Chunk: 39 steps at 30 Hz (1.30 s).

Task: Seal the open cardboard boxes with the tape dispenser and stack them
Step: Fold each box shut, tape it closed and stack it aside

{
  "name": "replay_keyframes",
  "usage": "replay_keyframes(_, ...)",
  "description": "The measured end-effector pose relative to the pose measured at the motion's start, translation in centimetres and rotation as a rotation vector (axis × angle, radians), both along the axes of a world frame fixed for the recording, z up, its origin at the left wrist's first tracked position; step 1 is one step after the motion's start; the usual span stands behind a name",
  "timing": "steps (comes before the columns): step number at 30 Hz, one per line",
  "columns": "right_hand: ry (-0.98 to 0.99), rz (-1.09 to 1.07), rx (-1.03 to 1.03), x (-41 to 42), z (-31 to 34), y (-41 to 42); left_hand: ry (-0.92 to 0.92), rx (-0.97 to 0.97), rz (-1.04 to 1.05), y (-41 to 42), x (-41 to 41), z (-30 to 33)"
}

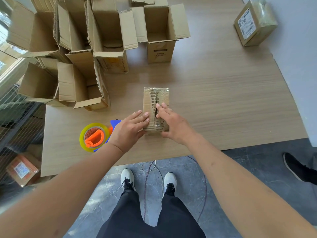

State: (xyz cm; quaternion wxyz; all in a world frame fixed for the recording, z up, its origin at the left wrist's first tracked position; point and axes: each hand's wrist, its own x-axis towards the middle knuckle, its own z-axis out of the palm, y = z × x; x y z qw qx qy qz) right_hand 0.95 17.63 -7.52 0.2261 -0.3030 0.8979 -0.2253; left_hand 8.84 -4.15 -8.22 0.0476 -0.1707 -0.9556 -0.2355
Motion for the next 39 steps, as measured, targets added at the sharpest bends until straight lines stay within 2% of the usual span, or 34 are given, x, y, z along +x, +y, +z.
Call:
replay_keyframes(4, -0.042, 0.050, 0.065, -0.7, 0.9, -0.1, -0.032, -0.061, -0.075, -0.1, 0.1, 1.0)
replay_keyframes(7, 0.053, 0.072, 0.056, 0.4, 1.1, -0.7, -0.057, -0.075, -0.111, -1.1, 0.5, 1.5)
replay_keyframes(11, 0.097, -0.034, 0.028, 2.4, 0.4, -2.2, -0.093, -0.100, -0.124, -1.9, 0.6, 1.9)
replay_keyframes(16, 0.275, -0.192, 0.115, 4.3, -0.6, -4.5, -0.054, -0.095, 0.074, -2.1, 1.6, 1.7)
replay_keyframes(20, 0.305, -0.270, 0.173, 5.1, -0.8, -6.0, -0.121, -0.122, 0.190, -2.5, 1.7, 1.7)
replay_keyframes(27, 0.267, -0.293, 0.125, 4.6, 0.0, -6.8, -0.239, -0.171, 0.239, -3.5, 1.2, 2.6)
replay_keyframes(32, 0.308, -0.247, 0.267, 3.7, 0.5, -7.4, -0.270, -0.195, 0.253, -4.0, 0.8, 2.9)
replay_keyframes(39, 0.361, -0.188, 0.354, 4.0, -0.1, -7.8, -0.309, -0.213, 0.265, -4.5, 0.9, 2.6)
